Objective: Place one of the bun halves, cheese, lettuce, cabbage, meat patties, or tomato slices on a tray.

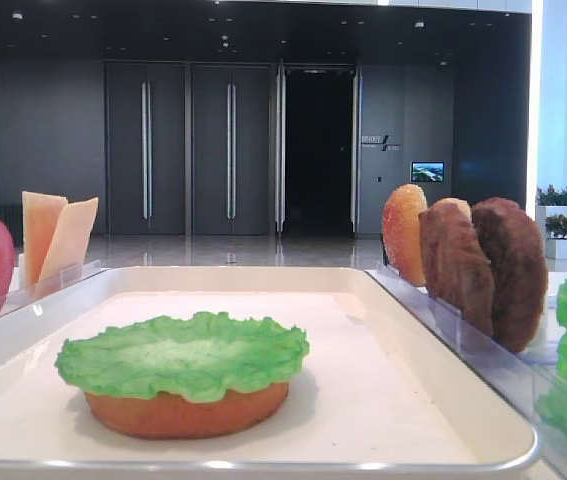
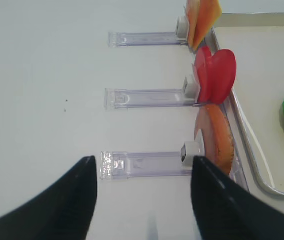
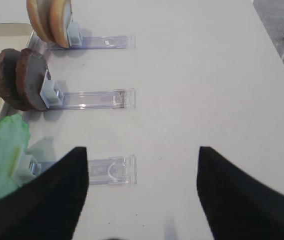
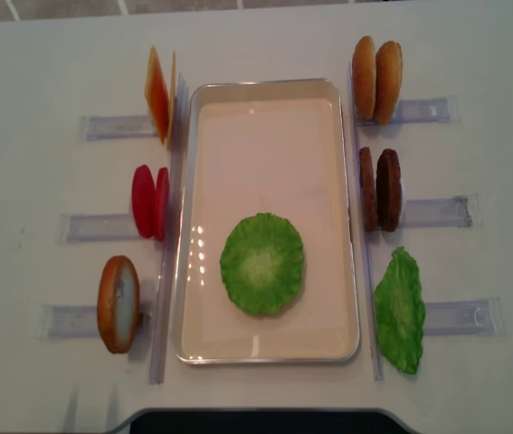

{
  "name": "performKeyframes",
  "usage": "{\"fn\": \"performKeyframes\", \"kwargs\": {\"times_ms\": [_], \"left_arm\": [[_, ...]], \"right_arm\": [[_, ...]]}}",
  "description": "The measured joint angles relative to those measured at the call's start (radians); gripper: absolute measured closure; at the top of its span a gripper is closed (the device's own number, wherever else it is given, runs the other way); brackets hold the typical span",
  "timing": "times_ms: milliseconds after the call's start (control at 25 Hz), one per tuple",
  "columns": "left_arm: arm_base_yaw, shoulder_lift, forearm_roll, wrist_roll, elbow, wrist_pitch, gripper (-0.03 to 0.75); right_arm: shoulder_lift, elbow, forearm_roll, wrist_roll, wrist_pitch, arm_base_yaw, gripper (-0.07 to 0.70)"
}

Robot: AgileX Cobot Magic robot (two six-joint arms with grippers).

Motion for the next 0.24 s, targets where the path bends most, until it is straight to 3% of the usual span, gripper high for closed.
{"fn": "performKeyframes", "kwargs": {"times_ms": [240], "left_arm": [[0.000, 0.000, 0.000, 0.000, 0.000, 0.000, 0.263]], "right_arm": [[0.000, 0.000, 0.000, 0.000, 0.000, 0.000, 0.157]]}}
